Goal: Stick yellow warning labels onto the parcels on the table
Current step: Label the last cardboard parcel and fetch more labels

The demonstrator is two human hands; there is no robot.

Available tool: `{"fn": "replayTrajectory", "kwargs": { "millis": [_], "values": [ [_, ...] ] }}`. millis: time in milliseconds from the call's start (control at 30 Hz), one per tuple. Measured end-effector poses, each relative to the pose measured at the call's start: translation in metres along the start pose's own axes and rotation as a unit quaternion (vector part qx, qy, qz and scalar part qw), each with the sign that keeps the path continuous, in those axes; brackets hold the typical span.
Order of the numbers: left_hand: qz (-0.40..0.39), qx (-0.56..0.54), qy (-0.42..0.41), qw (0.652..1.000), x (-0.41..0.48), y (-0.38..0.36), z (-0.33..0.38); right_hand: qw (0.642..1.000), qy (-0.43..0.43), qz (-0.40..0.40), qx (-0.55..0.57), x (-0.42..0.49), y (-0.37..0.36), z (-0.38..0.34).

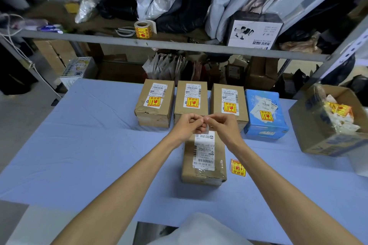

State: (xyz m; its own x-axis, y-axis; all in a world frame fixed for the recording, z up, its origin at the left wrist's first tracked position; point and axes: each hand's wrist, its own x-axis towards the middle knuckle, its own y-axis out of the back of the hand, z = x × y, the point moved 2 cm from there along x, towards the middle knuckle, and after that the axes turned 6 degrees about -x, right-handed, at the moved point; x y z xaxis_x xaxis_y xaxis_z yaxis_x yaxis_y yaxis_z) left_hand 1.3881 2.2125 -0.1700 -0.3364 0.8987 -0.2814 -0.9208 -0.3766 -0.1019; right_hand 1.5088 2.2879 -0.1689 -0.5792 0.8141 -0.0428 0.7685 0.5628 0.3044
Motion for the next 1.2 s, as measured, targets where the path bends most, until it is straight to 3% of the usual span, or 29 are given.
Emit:
{"fn": "replayTrajectory", "kwargs": {
  "millis": [1200],
  "values": [
    [-0.029,-0.002,0.004,1.0,-0.0011,-0.0018,0.0008,1.0,0.002,-0.006,0.004,0.0041,0.0045,0.0009]
  ]
}}
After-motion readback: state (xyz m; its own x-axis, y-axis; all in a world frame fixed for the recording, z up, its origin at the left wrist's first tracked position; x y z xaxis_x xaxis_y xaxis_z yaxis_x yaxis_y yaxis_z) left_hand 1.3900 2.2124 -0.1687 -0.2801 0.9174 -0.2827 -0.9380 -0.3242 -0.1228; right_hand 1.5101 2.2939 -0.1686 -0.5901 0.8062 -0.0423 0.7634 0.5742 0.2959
